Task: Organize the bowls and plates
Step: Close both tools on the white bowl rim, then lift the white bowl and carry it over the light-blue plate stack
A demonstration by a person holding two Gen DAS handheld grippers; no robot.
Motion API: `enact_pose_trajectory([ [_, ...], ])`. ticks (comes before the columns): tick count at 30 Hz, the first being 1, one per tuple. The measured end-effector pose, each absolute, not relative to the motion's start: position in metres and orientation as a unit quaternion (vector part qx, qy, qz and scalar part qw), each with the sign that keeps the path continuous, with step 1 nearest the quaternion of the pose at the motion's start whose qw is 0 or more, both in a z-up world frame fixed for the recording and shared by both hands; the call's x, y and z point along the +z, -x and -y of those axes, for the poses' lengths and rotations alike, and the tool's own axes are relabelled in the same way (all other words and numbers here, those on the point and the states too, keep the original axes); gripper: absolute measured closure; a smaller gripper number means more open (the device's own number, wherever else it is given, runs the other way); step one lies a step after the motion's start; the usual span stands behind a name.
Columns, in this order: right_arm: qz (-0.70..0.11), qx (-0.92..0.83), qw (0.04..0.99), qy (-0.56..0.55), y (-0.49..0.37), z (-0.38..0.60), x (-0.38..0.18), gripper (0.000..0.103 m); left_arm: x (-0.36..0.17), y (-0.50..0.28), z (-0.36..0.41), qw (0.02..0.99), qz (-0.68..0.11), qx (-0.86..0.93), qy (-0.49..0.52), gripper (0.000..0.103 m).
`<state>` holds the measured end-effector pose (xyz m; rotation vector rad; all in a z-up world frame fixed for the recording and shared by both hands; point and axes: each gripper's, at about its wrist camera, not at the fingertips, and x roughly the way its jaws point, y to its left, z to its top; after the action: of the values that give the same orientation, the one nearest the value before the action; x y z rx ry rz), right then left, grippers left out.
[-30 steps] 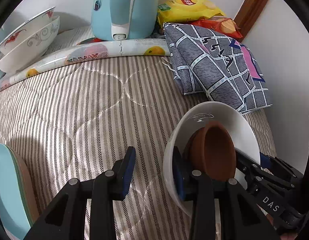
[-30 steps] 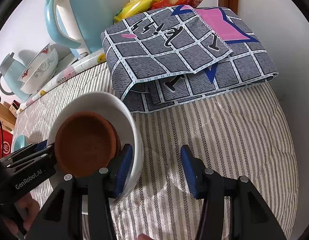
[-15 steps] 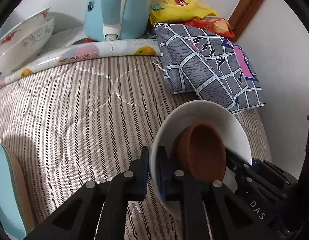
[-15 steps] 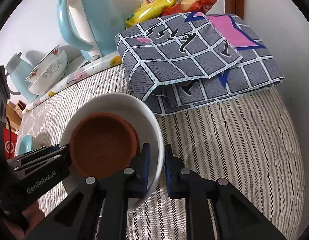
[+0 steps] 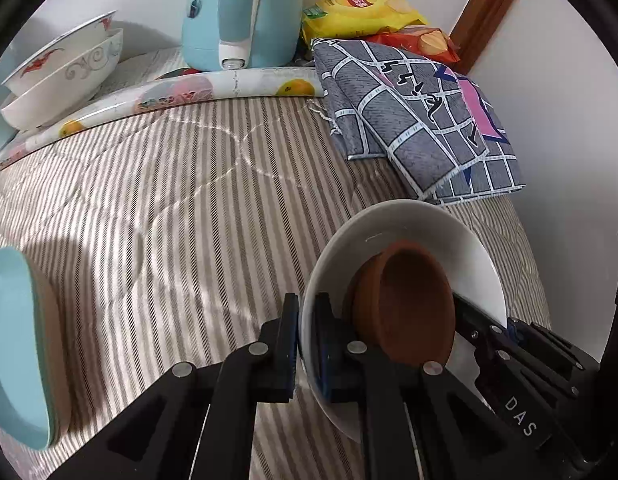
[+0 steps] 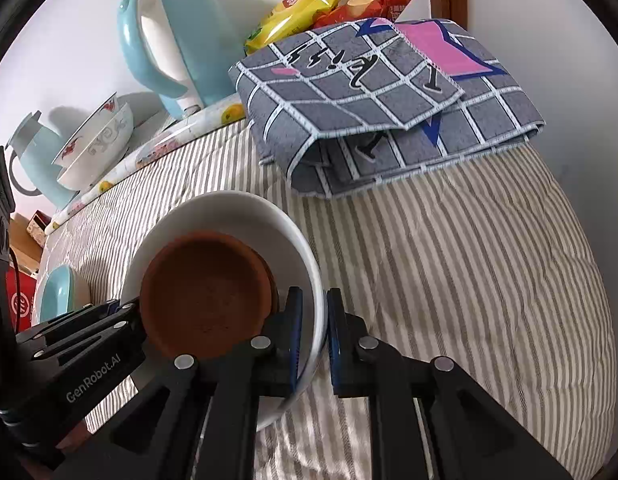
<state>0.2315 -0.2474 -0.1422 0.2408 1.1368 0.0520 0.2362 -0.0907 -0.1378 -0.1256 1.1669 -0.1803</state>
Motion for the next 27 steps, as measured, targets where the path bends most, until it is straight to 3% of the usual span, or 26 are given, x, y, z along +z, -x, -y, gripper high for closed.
enact_pose_trajectory([
  [27, -0.513, 0.036, 0.849, -0.120, -0.162, 0.218, -0.093, 0.092, -0.086, -0.168, 0.058, 0.846, -0.524, -0.075, 0.060, 0.095],
])
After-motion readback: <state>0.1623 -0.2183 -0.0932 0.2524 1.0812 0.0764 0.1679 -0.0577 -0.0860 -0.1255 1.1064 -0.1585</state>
